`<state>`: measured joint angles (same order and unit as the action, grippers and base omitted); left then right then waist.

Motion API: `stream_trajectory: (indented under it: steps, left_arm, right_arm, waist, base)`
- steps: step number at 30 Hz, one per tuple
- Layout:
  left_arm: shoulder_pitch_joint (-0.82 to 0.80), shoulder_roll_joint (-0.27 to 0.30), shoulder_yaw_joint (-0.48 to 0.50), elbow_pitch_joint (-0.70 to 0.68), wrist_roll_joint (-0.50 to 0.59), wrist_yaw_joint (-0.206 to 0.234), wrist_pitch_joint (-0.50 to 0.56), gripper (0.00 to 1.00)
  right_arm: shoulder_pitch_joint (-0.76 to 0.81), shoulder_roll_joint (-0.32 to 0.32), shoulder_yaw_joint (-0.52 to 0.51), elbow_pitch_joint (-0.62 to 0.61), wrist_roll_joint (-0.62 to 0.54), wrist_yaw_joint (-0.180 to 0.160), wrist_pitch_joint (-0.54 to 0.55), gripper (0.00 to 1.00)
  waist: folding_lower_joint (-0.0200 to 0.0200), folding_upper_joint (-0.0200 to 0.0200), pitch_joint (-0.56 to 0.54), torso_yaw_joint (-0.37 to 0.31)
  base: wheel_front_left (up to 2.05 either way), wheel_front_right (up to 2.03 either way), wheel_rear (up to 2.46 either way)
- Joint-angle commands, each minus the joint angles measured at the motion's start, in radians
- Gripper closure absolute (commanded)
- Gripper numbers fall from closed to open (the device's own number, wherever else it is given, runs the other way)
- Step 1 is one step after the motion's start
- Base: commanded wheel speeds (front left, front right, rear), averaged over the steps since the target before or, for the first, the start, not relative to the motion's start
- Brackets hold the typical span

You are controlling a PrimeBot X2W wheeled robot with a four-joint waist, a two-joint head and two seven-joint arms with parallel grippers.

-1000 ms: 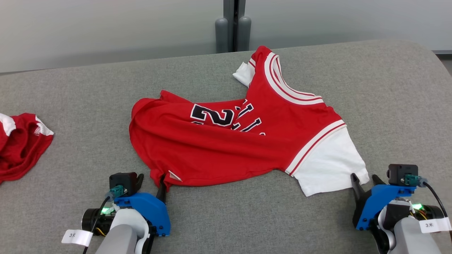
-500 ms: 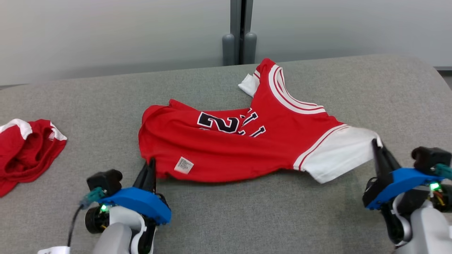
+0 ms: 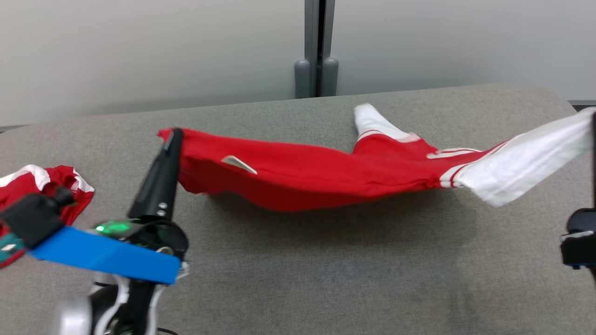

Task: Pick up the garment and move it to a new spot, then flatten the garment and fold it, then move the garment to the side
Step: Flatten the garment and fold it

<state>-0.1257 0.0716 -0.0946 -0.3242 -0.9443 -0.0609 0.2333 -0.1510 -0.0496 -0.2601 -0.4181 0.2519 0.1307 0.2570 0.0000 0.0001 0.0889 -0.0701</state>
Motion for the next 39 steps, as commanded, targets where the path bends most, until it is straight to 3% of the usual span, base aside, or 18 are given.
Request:
stream_trajectory:
  steps: [1, 5, 9, 13, 18, 25, 31, 35, 39]
  left_arm:
    - [-0.003, 0.023, 0.015, -0.04, -0.003, 0.012, 0.018, 1.0]
    - [-0.041, 0.055, 0.039, -0.183, -0.034, 0.062, 0.093, 1.0]
    - [-0.103, 0.094, 0.044, -0.216, -0.04, 0.1, 0.164, 1.0]
    - [-0.22, 0.126, 0.052, -0.122, -0.024, 0.121, 0.202, 1.0]
    - [-0.442, 0.185, 0.071, 0.093, 0.056, 0.118, 0.188, 1.0]
    - [-0.835, 0.252, 0.075, 0.382, 0.192, 0.099, 0.081, 1.0]
    - [-1.047, 0.242, 0.072, 0.517, 0.239, 0.062, -0.047, 1.0]
    - [-1.123, 0.234, 0.066, 0.585, 0.264, 0.041, -0.126, 1.0]
    - [-1.088, 0.224, 0.058, 0.638, 0.269, 0.013, -0.176, 1.0]
  right_arm:
    - [0.001, -0.001, -0.006, -0.035, -0.014, 0.0, 0.013, 1.0]
    - [-0.047, -0.012, -0.012, -0.159, -0.045, 0.0, 0.071, 1.0]
    - [-0.121, -0.047, -0.004, -0.154, -0.039, 0.0, 0.129, 1.0]
    - [-0.256, -0.099, 0.031, -0.016, -0.006, 0.0, 0.167, 1.0]
    - [-0.537, -0.148, 0.138, 0.264, 0.028, 0.0, 0.162, 1.0]
    - [-0.996, -0.162, 0.236, 0.603, -0.015, 0.0, -0.016, 1.0]
    - [-1.237, -0.163, 0.235, 0.721, -0.063, 0.0, -0.215, 1.0]
    - [-1.326, -0.172, 0.239, 0.777, -0.079, 0.0, -0.328, 1.0]
    - [-1.287, -0.183, 0.259, 0.821, -0.075, 0.0, -0.377, 1.0]
  waist:
    - [0.0, -0.0001, 0.004, 0.003]
    - [0.0, -0.0001, 0.026, 0.003]
    - [0.0, -0.0001, 0.07, 0.005]
    - [0.0, -0.0001, 0.153, -0.002]
    - [0.0, -0.0001, 0.29, -0.032]
    - [0.0, -0.0001, 0.418, -0.057]
    - [0.0, -0.0001, 0.426, -0.054]
    - [0.0, -0.0001, 0.418, -0.052]
    - [0.0, -0.0001, 0.427, -0.062]
  base:
    - [0.0, 0.0, 0.0]
    - [0.0, 0.0, 0.0]
    - [0.0, 0.0, 0.0]
    - [0.0, 0.0, 0.0]
    - [0.0, 0.0, 0.0]
    - [0.0, 0.0, 0.0]
    - [0.0, 0.0, 0.0]
    - [0.0, 0.0, 0.0]
    - [0.0, 0.0, 0.0]
